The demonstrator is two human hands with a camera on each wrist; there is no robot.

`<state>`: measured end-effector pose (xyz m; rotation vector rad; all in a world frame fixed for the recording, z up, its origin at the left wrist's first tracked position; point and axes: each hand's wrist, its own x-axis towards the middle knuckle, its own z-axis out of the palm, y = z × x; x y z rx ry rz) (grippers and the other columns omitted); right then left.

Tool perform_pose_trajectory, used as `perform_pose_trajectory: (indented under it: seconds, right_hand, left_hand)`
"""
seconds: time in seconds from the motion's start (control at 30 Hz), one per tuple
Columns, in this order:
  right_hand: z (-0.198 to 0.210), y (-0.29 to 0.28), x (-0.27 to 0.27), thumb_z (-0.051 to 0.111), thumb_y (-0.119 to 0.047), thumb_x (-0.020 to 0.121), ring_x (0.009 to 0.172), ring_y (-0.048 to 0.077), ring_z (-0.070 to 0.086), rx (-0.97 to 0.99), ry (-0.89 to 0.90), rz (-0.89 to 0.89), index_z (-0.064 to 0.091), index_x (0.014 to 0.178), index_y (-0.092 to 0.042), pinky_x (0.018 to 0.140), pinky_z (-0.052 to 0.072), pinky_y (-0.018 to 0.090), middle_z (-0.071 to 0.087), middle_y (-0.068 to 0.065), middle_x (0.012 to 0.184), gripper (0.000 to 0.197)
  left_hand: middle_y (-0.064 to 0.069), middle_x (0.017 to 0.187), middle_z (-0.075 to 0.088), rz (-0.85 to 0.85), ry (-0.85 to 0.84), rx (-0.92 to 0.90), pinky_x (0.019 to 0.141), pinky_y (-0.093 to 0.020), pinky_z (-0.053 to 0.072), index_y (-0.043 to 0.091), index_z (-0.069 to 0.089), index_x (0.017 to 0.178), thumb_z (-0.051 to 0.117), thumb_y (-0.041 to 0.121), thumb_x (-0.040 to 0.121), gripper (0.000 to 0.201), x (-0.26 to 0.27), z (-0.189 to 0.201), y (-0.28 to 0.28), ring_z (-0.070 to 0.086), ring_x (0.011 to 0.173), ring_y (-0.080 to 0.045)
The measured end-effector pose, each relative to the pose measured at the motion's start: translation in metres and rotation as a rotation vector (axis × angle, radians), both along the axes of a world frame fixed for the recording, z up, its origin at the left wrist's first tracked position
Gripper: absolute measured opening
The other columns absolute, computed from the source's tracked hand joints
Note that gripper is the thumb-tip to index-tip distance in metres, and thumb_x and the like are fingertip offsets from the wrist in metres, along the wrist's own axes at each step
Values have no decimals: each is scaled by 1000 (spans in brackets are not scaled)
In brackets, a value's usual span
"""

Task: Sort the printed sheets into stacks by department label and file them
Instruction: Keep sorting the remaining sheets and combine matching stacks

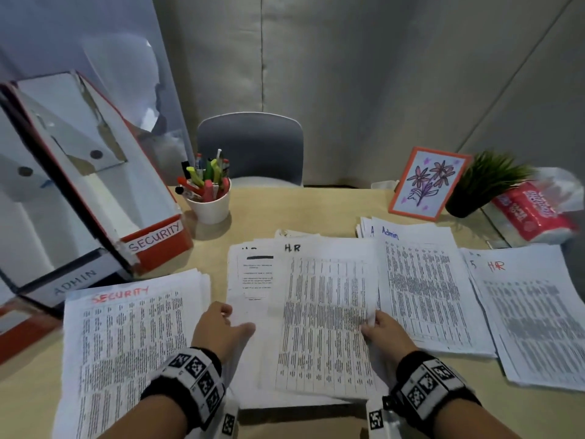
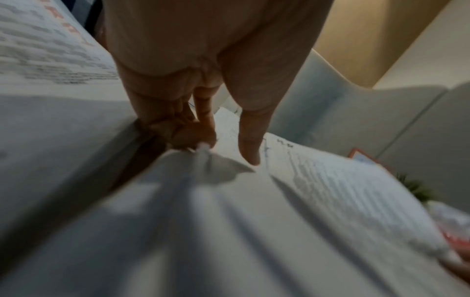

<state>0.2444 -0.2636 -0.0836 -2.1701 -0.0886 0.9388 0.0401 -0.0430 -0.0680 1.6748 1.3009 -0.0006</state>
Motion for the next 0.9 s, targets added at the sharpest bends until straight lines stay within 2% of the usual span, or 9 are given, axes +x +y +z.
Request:
perform_pose_trajectory:
  seconds: [0.07,0.13,0.2,0.3,0.4,0.57,0.67,0.77,0.9]
  right_hand:
    - [-2,-3,2,46,-3,95,95,25,58,28,19,-79,55,103,-7,80,47,32,60,9,102,13]
    - [-7,-4,5,44,-1,94,104,31,57,34,59,-153,54,119,-4,89,48,38,59,13,113,26]
    - [-8,-5,5,45,-3,94,110,34,56,41,84,-172,51,125,-6,97,46,44,58,15,122,32]
    - [-29,-10,13,49,-12,90,112,33,55,4,48,-128,52,122,-10,101,43,48,57,15,125,32]
    - [-31,-11,16,51,-13,90,110,32,55,-15,33,-72,54,120,-10,101,43,50,58,14,121,30]
    - [-6,-7,6,47,-4,91,100,28,60,40,59,-19,60,103,-11,99,46,49,65,11,104,20]
    - [9,-3,2,49,-5,92,91,26,60,41,38,51,60,101,-8,89,49,41,63,11,95,15]
    - [19,1,3,51,-9,92,91,23,61,41,17,139,60,102,-9,83,50,36,64,10,97,14]
    - [25,7,5,51,-5,92,93,23,62,55,41,138,61,100,-12,84,50,36,66,9,99,15]
  left_hand:
    - [-3,107,51,-22,42,44,80,-30,43,13,45,114,84,29,68,62,-2,0,-1,54,100,-22]
    - [-4,108,54,-17,71,76,80,-32,46,13,45,112,86,31,64,66,-3,-3,0,56,99,-24]
    - [-2,109,54,12,81,72,79,-31,44,13,45,114,85,30,66,64,-3,-4,0,57,103,-26]
    - [3,101,54,26,79,92,76,-28,42,15,48,109,79,26,74,48,-4,-2,0,58,103,-25]
    - [4,86,61,50,47,111,61,-23,39,18,54,96,76,19,77,30,-5,4,2,61,85,-19]
    - [-1,77,60,89,-26,146,61,-28,42,22,55,103,74,11,72,38,-9,3,8,60,73,-17]
    - [-2,80,63,131,-91,141,63,-29,46,23,57,99,74,12,74,32,-6,3,8,61,72,-17]
    - [1,71,63,186,-161,153,72,-36,54,21,60,94,71,10,75,25,-3,4,10,61,68,-18]
    - [2,67,62,152,-186,113,68,-35,52,23,59,96,67,5,78,27,-2,0,14,59,64,-17]
